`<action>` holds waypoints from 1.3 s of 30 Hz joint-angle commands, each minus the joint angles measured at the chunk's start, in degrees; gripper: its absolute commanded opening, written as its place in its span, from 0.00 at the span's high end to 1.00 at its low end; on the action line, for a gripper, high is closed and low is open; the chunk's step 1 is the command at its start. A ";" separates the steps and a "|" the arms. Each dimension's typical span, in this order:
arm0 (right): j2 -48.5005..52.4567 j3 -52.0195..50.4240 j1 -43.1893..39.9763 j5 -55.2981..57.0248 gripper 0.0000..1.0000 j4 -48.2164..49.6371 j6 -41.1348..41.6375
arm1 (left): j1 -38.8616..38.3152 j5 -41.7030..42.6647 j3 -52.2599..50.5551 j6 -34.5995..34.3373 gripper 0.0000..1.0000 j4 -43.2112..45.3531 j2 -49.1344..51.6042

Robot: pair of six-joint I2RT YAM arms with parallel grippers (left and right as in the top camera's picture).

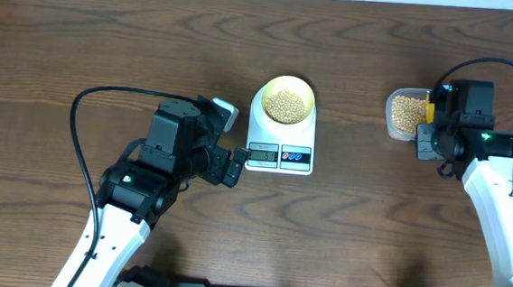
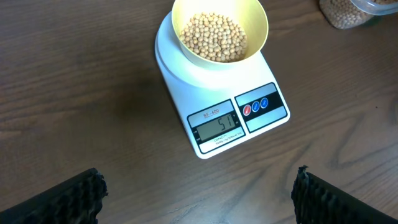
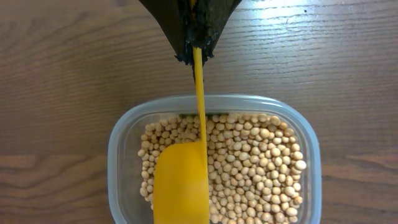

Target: Scoop item into bowl and weigh 50g on scale

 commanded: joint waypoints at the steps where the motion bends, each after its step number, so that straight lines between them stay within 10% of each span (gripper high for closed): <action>1: -1.16 0.11 0.50 -2.60 0.99 0.39 -0.92 | 0.28 -0.37 -0.02 0.42 0.02 0.22 0.00; 18: -4.52 0.22 1.92 -43.85 0.99 26.86 13.18 | 0.28 -0.37 -0.02 0.42 0.02 0.22 0.00; 39: 7.61 0.22 22.80 -30.82 0.99 24.94 -3.56 | 0.28 -0.37 -0.02 0.39 0.02 0.22 0.00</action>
